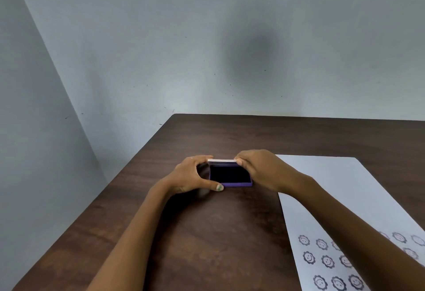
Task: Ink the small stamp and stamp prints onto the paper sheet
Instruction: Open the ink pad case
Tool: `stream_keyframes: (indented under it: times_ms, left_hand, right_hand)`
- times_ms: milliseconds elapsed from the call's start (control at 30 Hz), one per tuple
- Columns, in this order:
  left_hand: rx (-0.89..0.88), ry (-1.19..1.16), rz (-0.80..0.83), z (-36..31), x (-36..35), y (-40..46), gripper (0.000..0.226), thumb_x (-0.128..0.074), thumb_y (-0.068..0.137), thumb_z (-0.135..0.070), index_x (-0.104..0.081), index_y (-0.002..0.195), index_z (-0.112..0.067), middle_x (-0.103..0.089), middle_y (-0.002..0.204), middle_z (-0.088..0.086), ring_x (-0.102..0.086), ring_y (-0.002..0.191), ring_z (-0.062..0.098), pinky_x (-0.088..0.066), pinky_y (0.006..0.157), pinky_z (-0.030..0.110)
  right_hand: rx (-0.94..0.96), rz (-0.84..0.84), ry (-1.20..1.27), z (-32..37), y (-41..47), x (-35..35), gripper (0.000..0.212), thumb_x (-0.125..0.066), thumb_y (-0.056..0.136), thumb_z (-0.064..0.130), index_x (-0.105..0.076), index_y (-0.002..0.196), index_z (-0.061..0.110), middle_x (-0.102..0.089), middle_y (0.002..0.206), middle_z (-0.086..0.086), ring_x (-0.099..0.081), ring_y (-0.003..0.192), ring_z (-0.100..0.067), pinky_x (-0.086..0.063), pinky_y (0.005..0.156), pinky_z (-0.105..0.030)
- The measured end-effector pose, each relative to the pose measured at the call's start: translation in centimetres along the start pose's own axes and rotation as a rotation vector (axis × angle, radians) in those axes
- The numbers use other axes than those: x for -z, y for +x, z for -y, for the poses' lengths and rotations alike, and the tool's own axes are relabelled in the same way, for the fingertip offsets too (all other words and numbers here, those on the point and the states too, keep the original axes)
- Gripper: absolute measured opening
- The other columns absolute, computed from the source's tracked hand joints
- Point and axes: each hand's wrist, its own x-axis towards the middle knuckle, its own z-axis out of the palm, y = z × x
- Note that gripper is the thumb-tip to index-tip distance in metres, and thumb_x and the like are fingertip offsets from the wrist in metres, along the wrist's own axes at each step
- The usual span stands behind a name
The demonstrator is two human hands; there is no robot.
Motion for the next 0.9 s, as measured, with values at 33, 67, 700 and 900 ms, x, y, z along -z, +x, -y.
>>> stream_keyframes:
  times_ms: [33,67,700,900]
  left_hand:
    - [-0.012,-0.010,0.018,0.0,0.0,0.1,0.072,-0.087,0.051,-0.048,-0.060,0.117,-0.040,-0.062,0.125,-0.016,-0.055,0.118,0.008,-0.042,0.106,0.041]
    - [-0.016,-0.018,0.032,0.0,0.0,0.1,0.073,-0.087,0.053,-0.046,-0.060,0.120,-0.037,-0.064,0.123,-0.015,-0.057,0.116,0.009,-0.043,0.104,0.041]
    - [0.092,0.081,0.023,0.2,0.3,0.0,0.106,-0.082,0.045,-0.063,-0.040,0.138,-0.034,-0.043,0.146,-0.004,-0.040,0.133,0.020,-0.033,0.112,0.047]
    - [0.088,0.107,0.033,0.0,0.4,-0.1,0.118,-0.082,0.048,-0.059,-0.023,0.147,-0.036,-0.034,0.152,-0.003,-0.030,0.140,0.020,-0.026,0.115,0.049]
  right_hand:
    - [-0.001,0.000,0.012,0.0,0.3,0.1,0.027,-0.034,0.097,0.026,-0.059,0.098,0.014,-0.065,0.096,-0.007,-0.058,0.085,-0.021,-0.044,0.072,-0.027]
    - [0.000,-0.002,0.030,0.0,0.6,0.2,0.026,-0.035,0.097,0.025,-0.059,0.099,0.014,-0.065,0.097,-0.007,-0.058,0.086,-0.020,-0.044,0.071,-0.026]
    - [-0.051,-0.069,0.021,-1.4,5.7,0.6,0.021,-0.043,0.094,0.015,-0.061,0.101,0.007,-0.067,0.104,-0.013,-0.056,0.086,-0.021,-0.043,0.075,-0.029]
    - [-0.087,0.014,-0.030,-1.8,6.5,-0.1,0.024,-0.043,0.094,0.015,-0.061,0.106,0.005,-0.063,0.108,-0.013,-0.053,0.090,-0.019,-0.040,0.077,-0.028]
